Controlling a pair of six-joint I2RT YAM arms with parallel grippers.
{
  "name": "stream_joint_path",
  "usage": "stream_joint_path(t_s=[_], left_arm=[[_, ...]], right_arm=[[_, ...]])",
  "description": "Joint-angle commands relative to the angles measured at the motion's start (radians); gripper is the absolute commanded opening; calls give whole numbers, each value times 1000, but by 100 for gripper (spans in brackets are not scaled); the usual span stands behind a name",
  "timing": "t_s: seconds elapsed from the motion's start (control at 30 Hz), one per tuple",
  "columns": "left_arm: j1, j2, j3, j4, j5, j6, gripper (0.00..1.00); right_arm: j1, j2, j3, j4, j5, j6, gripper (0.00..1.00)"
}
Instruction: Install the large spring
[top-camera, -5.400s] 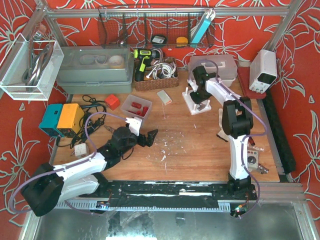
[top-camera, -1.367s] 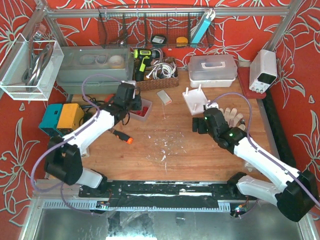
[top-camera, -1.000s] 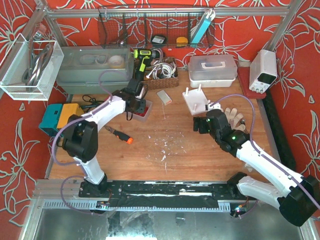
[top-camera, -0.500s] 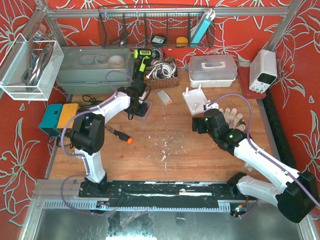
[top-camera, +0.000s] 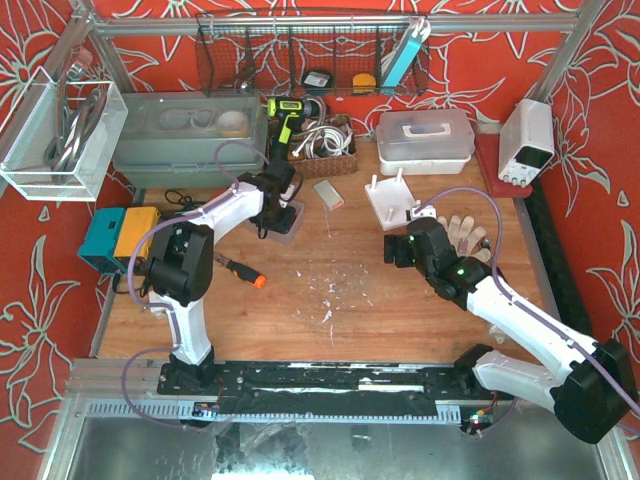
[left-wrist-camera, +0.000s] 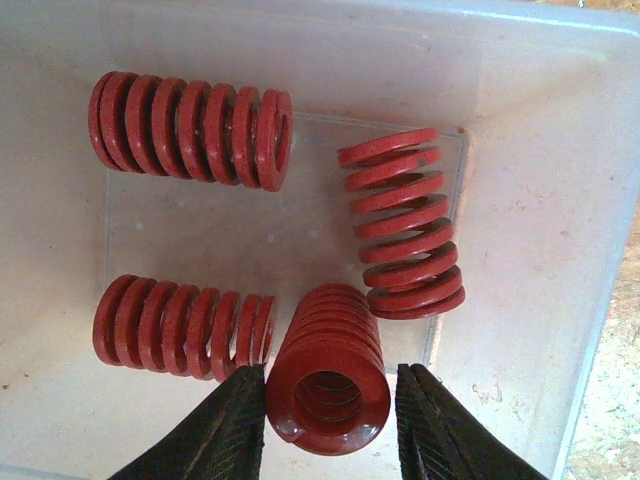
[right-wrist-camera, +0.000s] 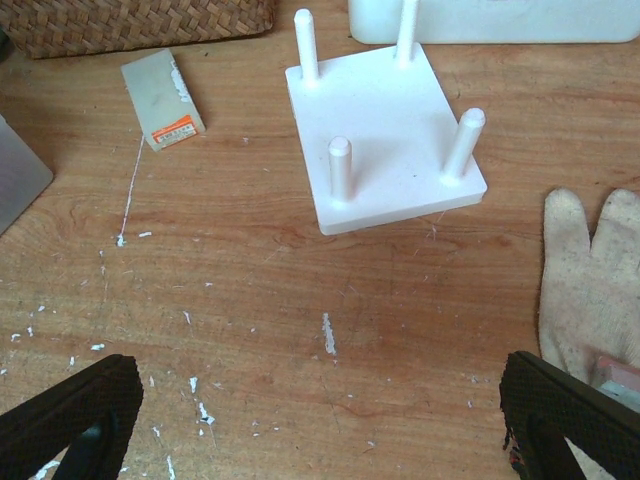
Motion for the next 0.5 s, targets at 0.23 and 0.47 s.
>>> stream_joint_path(t_s=[0.23,0.47], left_arm=[[4,61,31,-71,-11,9,38],[4,46,49,-69,-6,12,20]], right_arm=[[4,4,-4,4,28,-13,98],[4,1,-5,4,34,-14,98]])
